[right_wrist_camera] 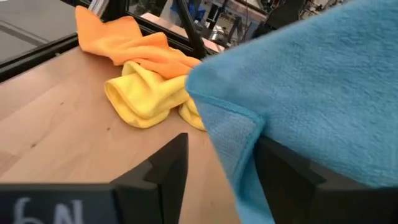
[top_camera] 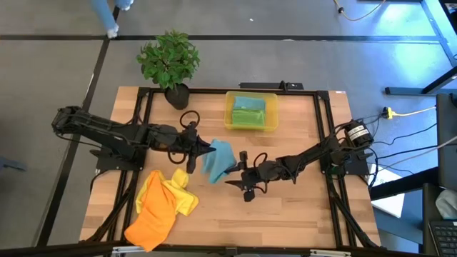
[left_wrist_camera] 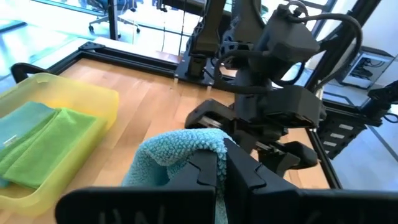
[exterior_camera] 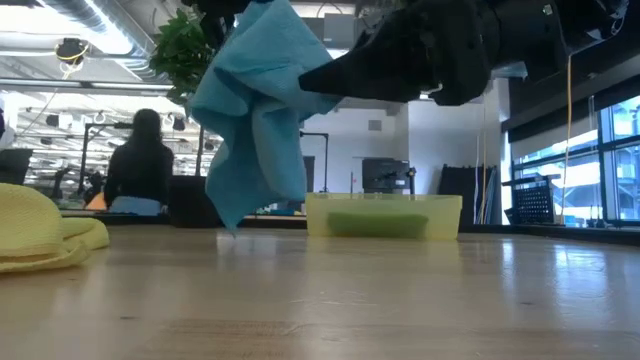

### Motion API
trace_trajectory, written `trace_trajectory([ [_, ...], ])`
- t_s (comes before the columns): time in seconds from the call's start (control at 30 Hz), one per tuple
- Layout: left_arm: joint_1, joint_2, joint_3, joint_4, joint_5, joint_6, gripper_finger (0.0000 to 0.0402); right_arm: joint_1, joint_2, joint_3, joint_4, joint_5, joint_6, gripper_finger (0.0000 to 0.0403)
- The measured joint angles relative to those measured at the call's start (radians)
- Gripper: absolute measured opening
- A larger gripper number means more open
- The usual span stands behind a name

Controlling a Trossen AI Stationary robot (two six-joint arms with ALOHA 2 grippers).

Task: Fold microfiber towels
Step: Fold the blue microfiber towel

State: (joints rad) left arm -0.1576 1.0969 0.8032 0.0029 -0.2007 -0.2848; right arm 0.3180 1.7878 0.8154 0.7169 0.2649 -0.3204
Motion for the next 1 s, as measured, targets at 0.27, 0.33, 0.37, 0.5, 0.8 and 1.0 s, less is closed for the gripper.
trace_trajectory([
  [0.27, 0.025, 0.0, 0.0, 0.001, 0.0, 0.0, 0.0, 0.0, 0.0, 0.0, -0.002, -0.074, -0.011, 0.0091],
  [0.33, 0.027, 0.0, 0.0, 0.0, 0.001, 0.0, 0.0, 0.0, 0.0, 0.0, -0.003, -0.076, -0.021, 0.0056],
  [0.37, 0.027, 0.0, 0.0, 0.0, 0.003, 0.0, 0.0, 0.0, 0.0, 0.0, -0.002, -0.076, -0.023, 0.0038],
  [0.5, 0.027, 0.0, 0.0, -0.002, 0.009, 0.0, 0.0, 0.0, 0.0, 0.0, -0.002, -0.075, -0.025, 0.0009],
  [0.8, 0.027, 0.0, 0.0, -0.003, 0.035, -0.001, 0.0, 0.041, -0.041, 0.0, -0.066, 0.102, -0.226, 0.0034],
  [1.0, 0.026, 0.0, 0.0, -0.003, 0.035, -0.022, 0.0, 0.117, -0.07, 0.0, -0.194, 0.176, -0.374, 0.0101],
])
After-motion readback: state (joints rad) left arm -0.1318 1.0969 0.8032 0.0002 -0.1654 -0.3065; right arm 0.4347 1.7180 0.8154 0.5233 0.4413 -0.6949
